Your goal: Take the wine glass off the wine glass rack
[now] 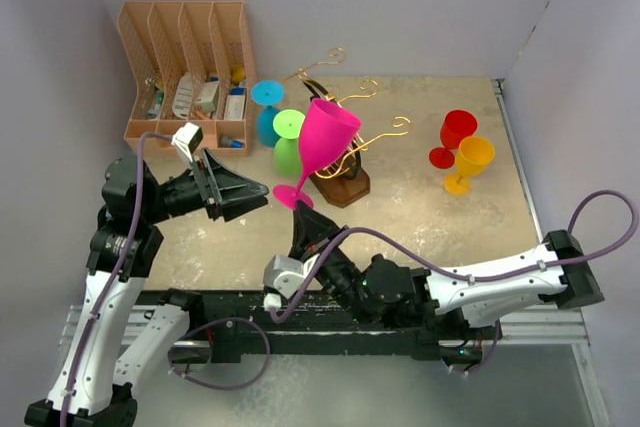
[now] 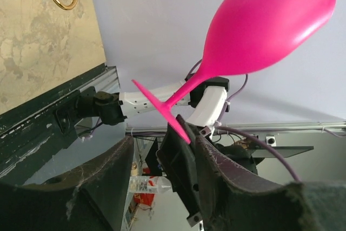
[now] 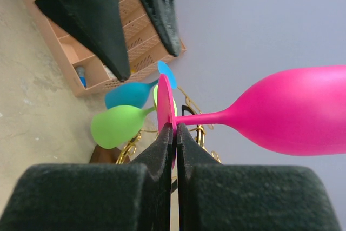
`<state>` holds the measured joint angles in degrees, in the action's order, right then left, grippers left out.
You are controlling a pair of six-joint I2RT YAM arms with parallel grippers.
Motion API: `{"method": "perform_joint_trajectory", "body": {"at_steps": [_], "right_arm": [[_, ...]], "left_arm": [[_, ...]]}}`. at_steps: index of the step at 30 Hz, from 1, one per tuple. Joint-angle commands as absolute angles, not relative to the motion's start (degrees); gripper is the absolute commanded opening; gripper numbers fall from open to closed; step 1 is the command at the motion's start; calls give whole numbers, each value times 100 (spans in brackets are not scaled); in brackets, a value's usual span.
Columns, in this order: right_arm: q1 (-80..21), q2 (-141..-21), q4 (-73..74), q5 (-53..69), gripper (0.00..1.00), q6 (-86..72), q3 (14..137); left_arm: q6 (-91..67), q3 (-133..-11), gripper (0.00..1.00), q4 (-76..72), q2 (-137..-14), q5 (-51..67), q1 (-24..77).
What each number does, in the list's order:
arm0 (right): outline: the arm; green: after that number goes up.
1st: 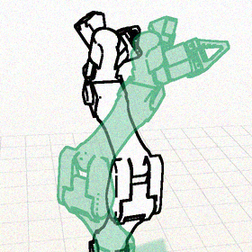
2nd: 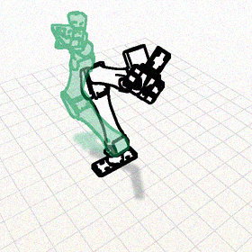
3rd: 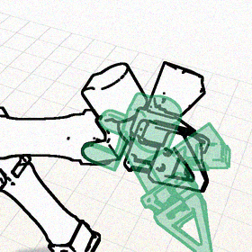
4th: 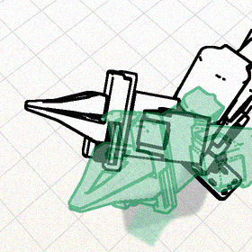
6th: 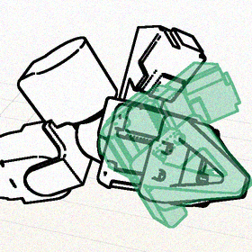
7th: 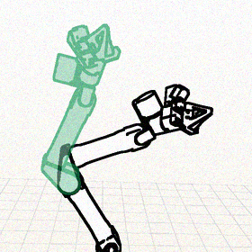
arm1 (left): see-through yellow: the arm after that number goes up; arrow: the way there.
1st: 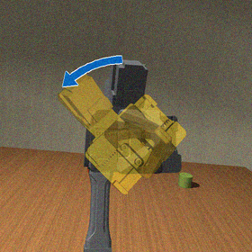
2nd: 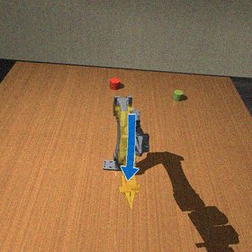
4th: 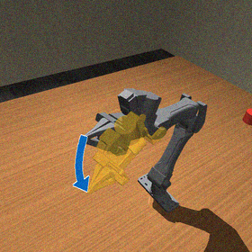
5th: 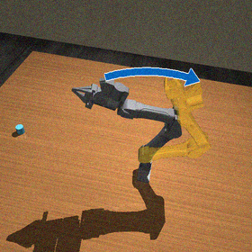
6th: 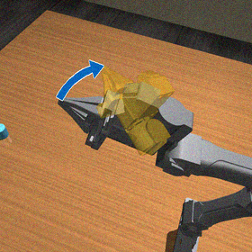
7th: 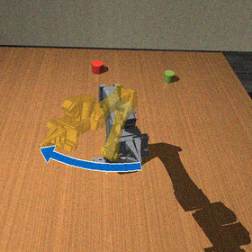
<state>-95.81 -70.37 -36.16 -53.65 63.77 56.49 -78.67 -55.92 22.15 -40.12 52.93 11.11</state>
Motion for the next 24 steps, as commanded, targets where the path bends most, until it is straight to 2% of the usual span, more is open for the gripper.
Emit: {"method": "perform_joint_trajectory", "body": {"at_steps": [1, 9, 19, 22, 24], "right_arm": [[-9833, -7204, -4988, -5526, 0, 7348, 5370], [-10133, -7732, -6583, -5416, 0, 8645, 5033], [-10236, -8212, -7611, -5224, 0, 9563, 4943], [-10248, -8333, -7778, -5182, 0, 9735, 4923], [-10256, -8386, -7907, -5156, 0, 9859, 4903]], "left_arm": [[-8223, -5507, 52, 1916, -3956, 5278, 1090], [-8679, -5345, 52, 1560, -3839, 5432, 1090], [-8752, -5277, 52, 1591, -3643, 5636, 1090], [-8762, -5262, 49, 1543, -3646, 5666, 1090], [-8738, -5271, 43, 1535, -3656, 5694, 1085]]}}
